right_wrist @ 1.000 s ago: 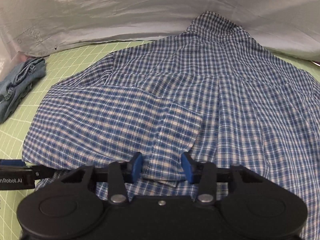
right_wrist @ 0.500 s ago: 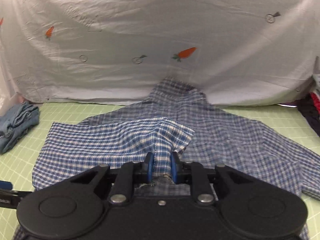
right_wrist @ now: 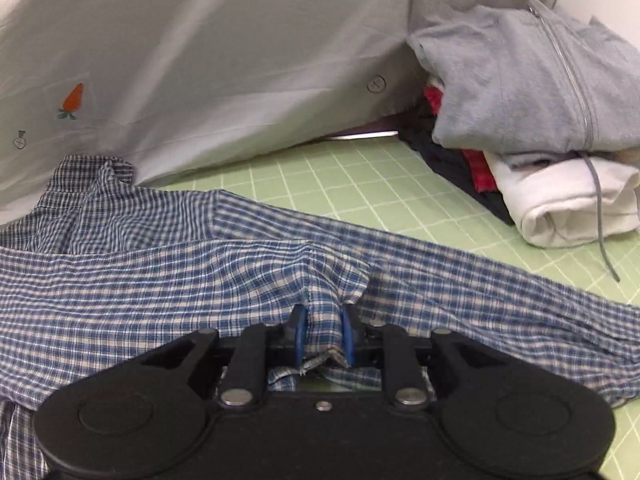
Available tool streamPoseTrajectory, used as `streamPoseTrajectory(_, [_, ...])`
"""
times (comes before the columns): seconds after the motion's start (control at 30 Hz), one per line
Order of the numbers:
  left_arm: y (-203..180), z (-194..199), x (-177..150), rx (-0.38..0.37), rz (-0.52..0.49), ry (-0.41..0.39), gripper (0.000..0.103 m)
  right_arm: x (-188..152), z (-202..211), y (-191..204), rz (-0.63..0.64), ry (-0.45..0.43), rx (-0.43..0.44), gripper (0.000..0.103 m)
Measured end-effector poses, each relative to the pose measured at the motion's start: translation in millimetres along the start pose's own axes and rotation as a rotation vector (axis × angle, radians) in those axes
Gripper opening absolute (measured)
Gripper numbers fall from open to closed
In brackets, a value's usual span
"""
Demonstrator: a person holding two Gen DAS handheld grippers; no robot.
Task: Fold clothes
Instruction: 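Grasp the other sleeve with the right gripper, fold it across the back, release, then withdraw both open grippers from the folded shirt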
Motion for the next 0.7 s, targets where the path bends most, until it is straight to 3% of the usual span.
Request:
streamPoseTrajectory(0.07, [0.7, 6.3, -11.5, 0.03, 0.005, 0.003, 0.087, -6.2, -6.2, -2.2, -0.015, 0.02, -0.004, 0.036])
streamPoseTrajectory(0.17, [7.2, 14.3, -28.4, 0.07, 0.004, 0.0, 0.088, -18.0, -2.2, 2.9, -0.038, 0.021, -0.002, 0.063])
streamPoseTrajectory(0.2, [12.2, 15.5, -32.0, 0.068, 0.016, 0.0, 0.089, -22.3, 1.0, 5.6, -0.049, 0.02, 0.004, 0.079])
streamPoseTrajectory(0.3, [26.9, 18.9, -42.6, 0.059, 0.054, -0.002, 0.09, -39.3, 18.6, 18.7, -0.063, 0.013, 0.026, 0.1])
streamPoseTrajectory(0.53, [62.5, 14.4, -57.0, -0.029, 0.04, -0.024, 0.091, -82.0, 77.9, 65.4, -0.007, 0.0, 0.054, 0.103])
streamPoseTrajectory(0.7, [98.6, -0.9, -61.7, -0.127, -0.081, -0.003, 0.091, -120.9, 137.5, 109.5, -0.013, -0.049, 0.04, 0.103])
Point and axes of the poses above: each gripper's, at about its wrist camera, not at the fingertips, and z roughly against the way its jaws point, y to its left, x to its top, the point moved 5 cm from there along -z, roughly the way its jaws point, and after that the axes turned 9 degrees about y, right-handed, at the moved point
